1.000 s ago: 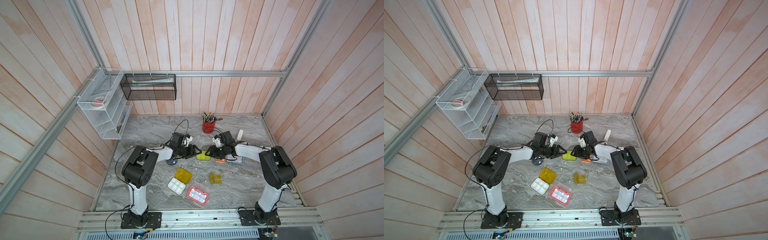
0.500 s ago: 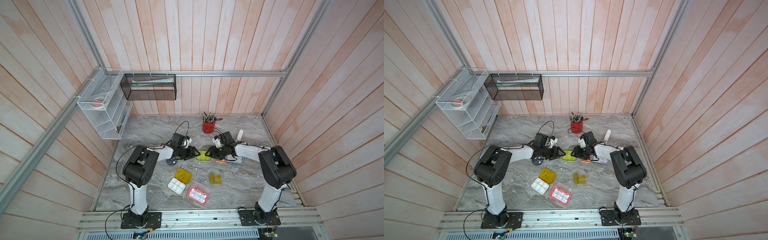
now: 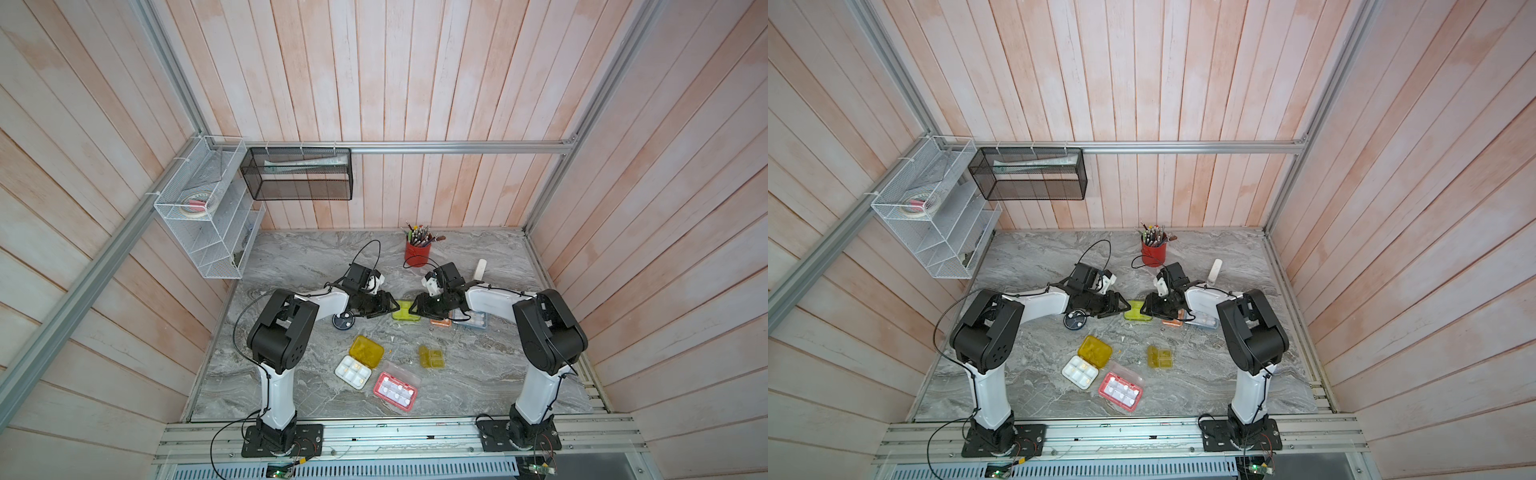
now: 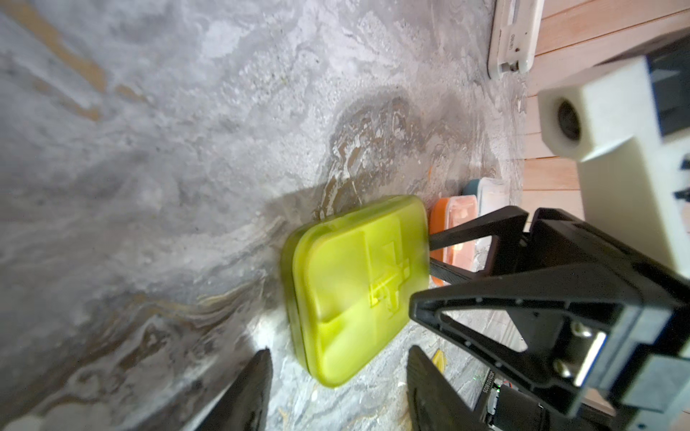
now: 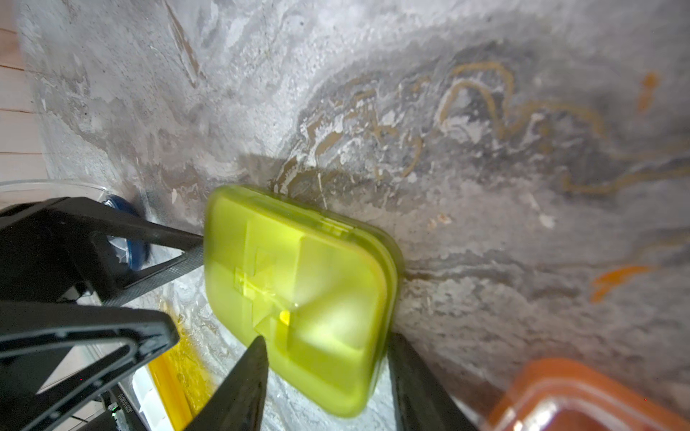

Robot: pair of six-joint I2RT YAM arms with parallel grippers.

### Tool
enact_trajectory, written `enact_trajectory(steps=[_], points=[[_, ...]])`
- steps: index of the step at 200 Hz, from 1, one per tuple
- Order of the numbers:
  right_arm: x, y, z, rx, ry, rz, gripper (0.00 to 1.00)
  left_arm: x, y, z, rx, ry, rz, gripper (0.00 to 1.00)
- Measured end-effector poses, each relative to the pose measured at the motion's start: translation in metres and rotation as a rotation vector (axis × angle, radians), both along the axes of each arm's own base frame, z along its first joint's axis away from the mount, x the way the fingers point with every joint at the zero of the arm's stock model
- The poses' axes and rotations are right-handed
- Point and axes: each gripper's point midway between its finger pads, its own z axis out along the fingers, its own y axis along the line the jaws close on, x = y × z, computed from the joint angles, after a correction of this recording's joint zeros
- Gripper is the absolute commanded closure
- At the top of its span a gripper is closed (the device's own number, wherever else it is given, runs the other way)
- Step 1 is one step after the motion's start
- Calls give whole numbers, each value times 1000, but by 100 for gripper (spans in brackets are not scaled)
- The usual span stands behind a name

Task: Close pillboxes
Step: Close the lid on the pillbox.

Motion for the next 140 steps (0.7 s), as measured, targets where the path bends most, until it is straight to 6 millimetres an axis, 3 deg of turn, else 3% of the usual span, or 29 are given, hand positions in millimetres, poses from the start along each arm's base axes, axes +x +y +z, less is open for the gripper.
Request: enact_trajectory(steps=[140], points=[[4, 3, -2, -46, -14, 30, 47, 8, -8, -11, 136, -44, -44, 46]])
